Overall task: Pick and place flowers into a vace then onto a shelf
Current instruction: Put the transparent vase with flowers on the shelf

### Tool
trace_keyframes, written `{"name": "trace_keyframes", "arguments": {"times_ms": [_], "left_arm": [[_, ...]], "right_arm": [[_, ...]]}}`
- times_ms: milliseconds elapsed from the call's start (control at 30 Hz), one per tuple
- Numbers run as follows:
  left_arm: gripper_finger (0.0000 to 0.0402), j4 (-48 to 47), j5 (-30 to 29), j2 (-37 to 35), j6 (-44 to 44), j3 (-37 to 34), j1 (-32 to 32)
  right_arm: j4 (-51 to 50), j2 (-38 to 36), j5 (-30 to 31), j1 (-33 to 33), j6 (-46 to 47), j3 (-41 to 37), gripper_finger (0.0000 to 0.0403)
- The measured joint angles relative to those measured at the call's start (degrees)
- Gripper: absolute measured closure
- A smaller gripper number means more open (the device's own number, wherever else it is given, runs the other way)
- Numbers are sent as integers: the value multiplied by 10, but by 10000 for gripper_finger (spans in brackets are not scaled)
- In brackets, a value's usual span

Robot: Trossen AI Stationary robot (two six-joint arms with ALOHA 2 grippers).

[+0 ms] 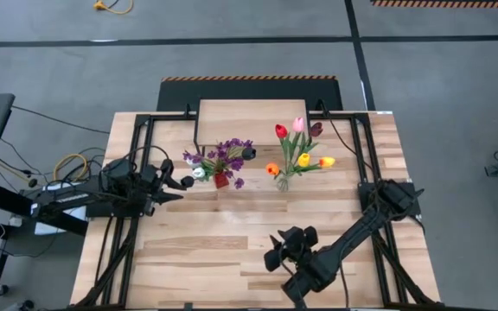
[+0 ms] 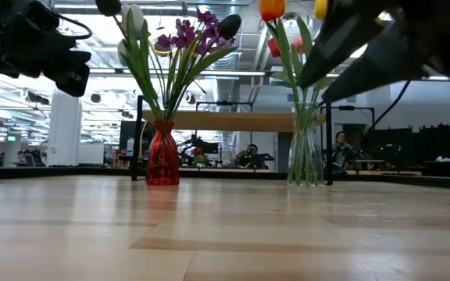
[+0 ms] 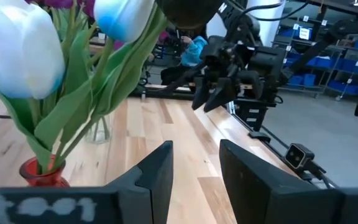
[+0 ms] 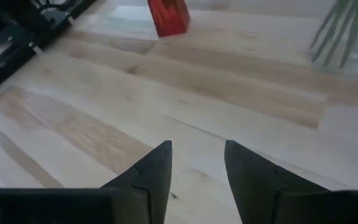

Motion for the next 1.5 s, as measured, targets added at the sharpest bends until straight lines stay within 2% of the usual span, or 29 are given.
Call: {"name": "trace_keyframes", "arguments": {"times_ms": [133, 233, 567, 767, 900, 1000, 1167, 1267, 1367, 1433, 1500], "left_arm": [[282, -1, 0, 0, -3, 0, -2], [282, -1, 0, 0, -10, 0, -2], [282, -2, 1, 0, -11, -1, -2], [282, -2, 1, 0, -11, -1, -2], [282, -2, 1, 0, -11, -1, -2], [282, -2, 1, 0, -12, -1, -2], [282, -2, 1, 0, -12, -1, -2], [282, -2, 1, 0, -12, -1, -2], [282, -2, 1, 0, -12, -1, -2], [282, -2, 1, 0, -12, -1, -2], [282, -2, 1, 0, -12, -1, -2]], "right_arm": [[46, 0, 0, -14, 4, -22, 257], [30, 0, 0, -24, 1, -31, 257], [-162, -8, -52, -6, 12, -28, 248], [-271, -66, 15, 49, -76, -12, 274], [-294, -131, 101, 78, -88, -30, 291], [-286, -179, 128, 82, -112, -58, 294], [-182, -241, 187, 58, -171, -121, 294], [-61, -254, 184, 26, -259, -144, 294], [96, -250, 148, -6, -434, -160, 294], [188, -238, 93, -25, -557, -162, 294], [256, -225, 40, -39, -635, -162, 294]]}}
